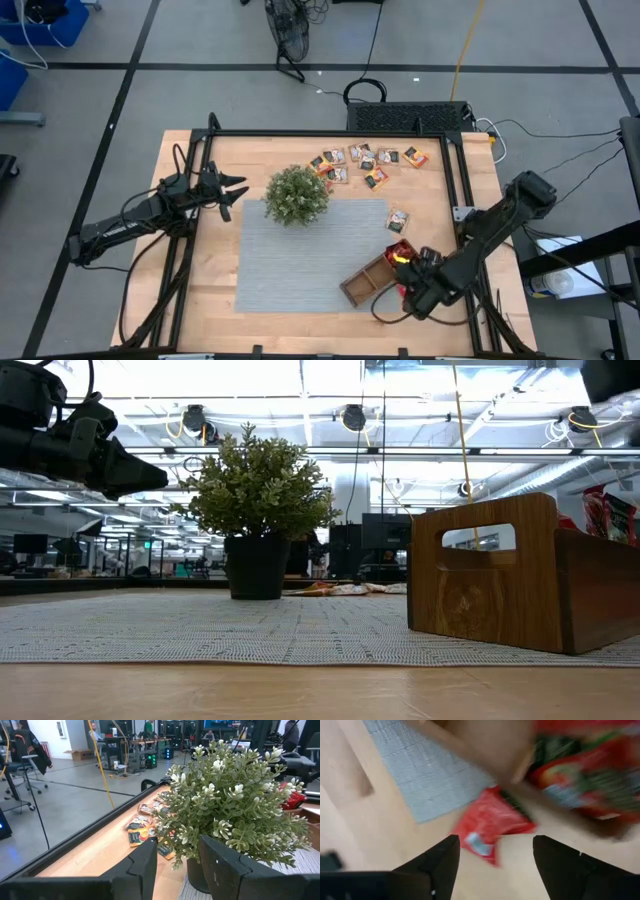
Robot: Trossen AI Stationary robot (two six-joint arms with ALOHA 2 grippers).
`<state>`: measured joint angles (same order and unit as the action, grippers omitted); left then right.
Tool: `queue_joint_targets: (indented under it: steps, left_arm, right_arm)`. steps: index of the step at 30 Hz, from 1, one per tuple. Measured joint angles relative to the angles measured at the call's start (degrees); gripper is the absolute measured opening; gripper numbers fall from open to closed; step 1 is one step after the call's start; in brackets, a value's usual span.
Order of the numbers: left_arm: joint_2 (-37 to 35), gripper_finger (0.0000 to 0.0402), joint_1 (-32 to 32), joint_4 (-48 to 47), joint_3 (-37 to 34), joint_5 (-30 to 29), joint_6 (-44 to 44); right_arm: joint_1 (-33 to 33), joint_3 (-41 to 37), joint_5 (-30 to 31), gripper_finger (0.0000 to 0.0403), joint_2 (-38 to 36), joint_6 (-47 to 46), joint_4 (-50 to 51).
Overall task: Pick & Place Tea
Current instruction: Put the strawberry tea sachet into the brown organizer
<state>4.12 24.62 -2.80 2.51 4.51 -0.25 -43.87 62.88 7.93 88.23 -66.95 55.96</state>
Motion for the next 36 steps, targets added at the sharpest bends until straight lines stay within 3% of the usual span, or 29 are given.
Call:
queue_joint_targets:
  steps: [8, 18, 23, 30, 36]
  left_arm:
    - [0.0, 0.0147, 0.0, 0.0, 0.0, 0.0, 0.0]
    - [0.0, 0.0147, 0.0, 0.0, 0.0, 0.0, 0.0]
    - [0.0, 0.0147, 0.0, 0.0, 0.0, 0.0, 0.0]
    - [0.0, 0.0147, 0.0, 0.0, 0.0, 0.0, 0.0]
    - [0.0, 0.0147, 0.0, 0.0, 0.0, 0.0, 0.0]
  right_arm:
    - [0.4, -3.4, -0.5, 0.0239, 4.6, -19.8, -4.2]
    - [-0.3, -6.8, -2.2, 0.021, 8.3, -25.0, -13.6]
    - [-1.3, -6.8, -3.7, 0.0156, 7.6, -25.4, -13.8]
    - [-4.3, -6.8, -4.9, 0.0028, 7.3, -25.4, -14.8]
    - [-8.4, -4.1, 4.8, 0.0005, 3.6, -27.3, -10.9]
